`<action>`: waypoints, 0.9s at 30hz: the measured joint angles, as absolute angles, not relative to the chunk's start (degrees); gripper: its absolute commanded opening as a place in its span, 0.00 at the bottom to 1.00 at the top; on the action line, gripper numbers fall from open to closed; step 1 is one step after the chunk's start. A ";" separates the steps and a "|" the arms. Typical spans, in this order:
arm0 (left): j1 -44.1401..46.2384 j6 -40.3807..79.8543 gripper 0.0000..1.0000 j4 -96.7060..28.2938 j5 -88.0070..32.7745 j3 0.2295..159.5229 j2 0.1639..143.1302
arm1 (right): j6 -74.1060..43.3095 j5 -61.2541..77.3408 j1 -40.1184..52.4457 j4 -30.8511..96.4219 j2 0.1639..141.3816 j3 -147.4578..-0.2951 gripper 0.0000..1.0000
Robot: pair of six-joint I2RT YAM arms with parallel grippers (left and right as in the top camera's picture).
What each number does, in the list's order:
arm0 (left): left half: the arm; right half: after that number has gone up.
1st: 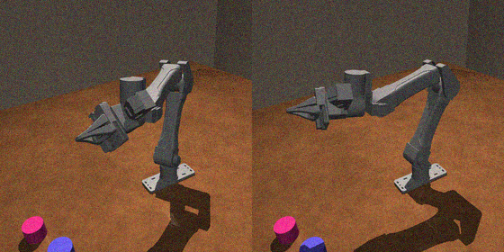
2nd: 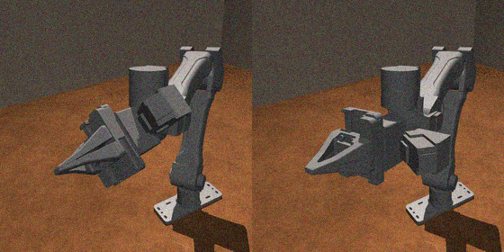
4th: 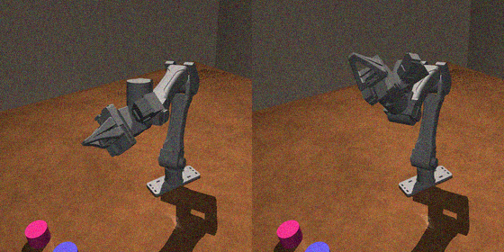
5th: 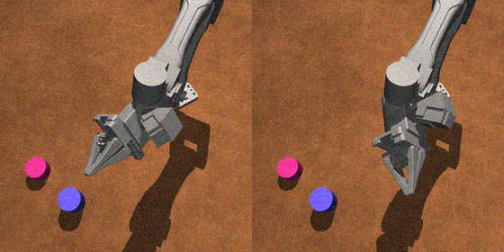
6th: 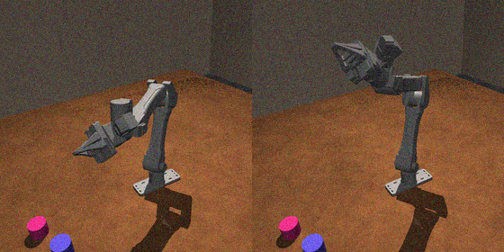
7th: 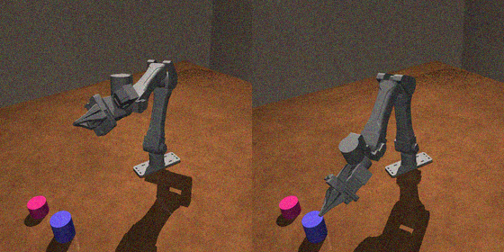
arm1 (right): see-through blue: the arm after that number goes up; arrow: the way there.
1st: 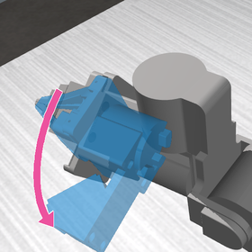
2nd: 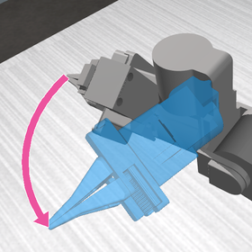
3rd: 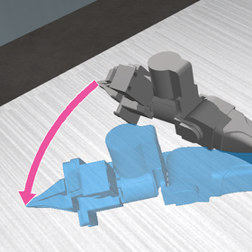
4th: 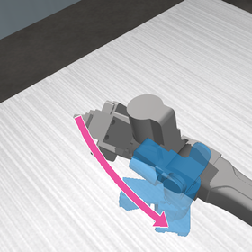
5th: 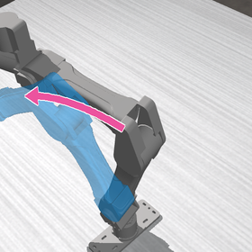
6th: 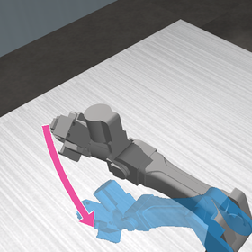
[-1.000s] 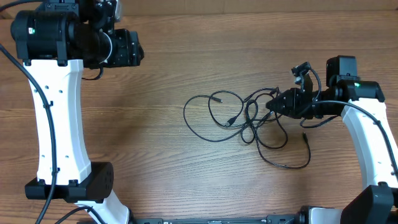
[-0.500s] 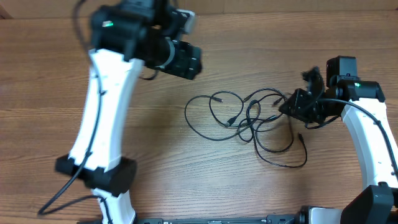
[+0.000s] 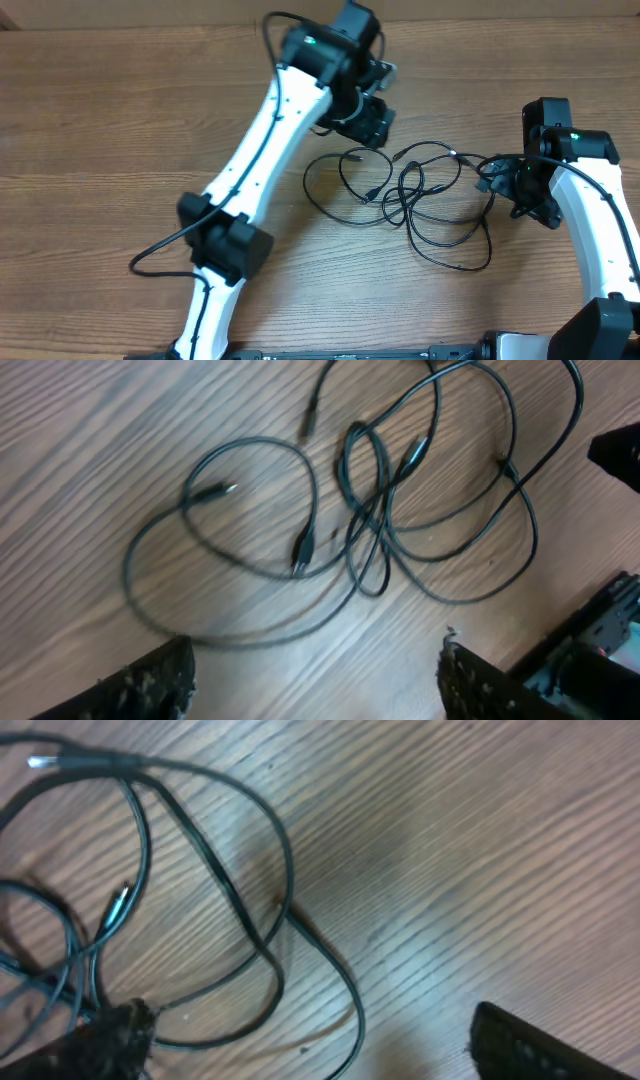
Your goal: Untangle cables
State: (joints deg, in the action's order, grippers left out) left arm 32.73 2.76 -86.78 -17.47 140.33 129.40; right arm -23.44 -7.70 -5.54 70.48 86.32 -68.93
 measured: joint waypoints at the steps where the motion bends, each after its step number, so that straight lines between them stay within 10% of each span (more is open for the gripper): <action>1: 33.21 2.72 0.70 -85.84 -17.45 140.33 130.13 | -22.76 -7.01 -5.54 70.50 86.32 -68.93 1.00; 27: 40.16 2.55 0.61 -73.34 -17.41 140.31 147.11 | -17.96 0.21 -5.54 71.57 86.32 -68.93 1.00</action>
State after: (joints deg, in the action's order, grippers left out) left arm 40.16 2.55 -73.34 -17.41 140.31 147.11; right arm -17.96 0.21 -5.54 71.57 86.32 -68.93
